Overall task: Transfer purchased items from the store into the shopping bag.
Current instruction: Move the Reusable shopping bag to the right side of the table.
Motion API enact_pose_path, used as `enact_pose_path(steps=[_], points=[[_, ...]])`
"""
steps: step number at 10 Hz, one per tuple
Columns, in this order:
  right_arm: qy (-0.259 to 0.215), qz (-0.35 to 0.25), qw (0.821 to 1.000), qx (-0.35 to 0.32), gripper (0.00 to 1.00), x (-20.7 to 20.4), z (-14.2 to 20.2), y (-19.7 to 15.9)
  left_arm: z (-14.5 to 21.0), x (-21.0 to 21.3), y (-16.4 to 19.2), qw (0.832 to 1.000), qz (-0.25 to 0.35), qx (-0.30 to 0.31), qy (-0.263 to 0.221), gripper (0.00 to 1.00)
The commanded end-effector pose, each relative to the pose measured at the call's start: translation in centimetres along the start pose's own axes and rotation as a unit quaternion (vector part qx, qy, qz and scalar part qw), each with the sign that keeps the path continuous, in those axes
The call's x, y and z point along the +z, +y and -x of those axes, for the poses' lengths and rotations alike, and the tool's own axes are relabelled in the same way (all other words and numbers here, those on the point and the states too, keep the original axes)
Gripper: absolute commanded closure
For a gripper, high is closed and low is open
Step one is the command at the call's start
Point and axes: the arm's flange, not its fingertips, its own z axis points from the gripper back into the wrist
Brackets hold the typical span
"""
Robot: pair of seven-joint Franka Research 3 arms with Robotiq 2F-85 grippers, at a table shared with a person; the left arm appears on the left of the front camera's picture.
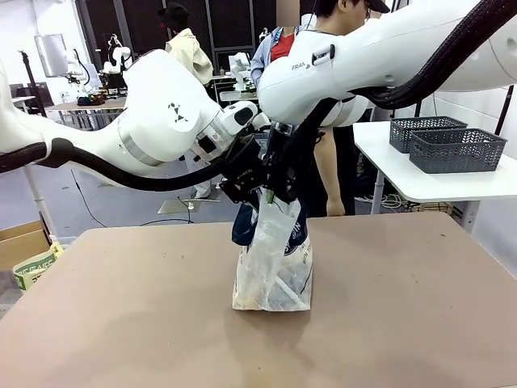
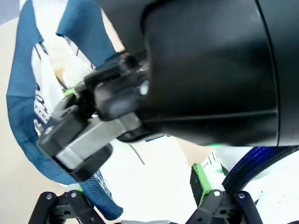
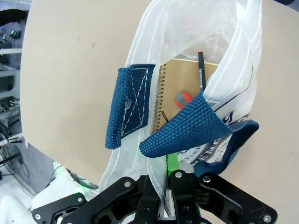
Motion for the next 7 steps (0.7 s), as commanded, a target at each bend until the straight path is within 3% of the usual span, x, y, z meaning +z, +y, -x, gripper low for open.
enact_pose_path(steps=[1, 7], points=[[0.001, 0.001, 1.0, -0.011, 1.0, -0.1, -0.7, 0.6, 0.8, -0.3, -0.3, 1.0, 0.003, 0.002, 0.003, 0.0], [0.003, 0.001, 1.0, -0.008, 1.0, 0.0, -0.6, 0.8, 1.0, -1.3, -0.6, 1.0, -0.007, 0.016, 0.01, 0.0]])
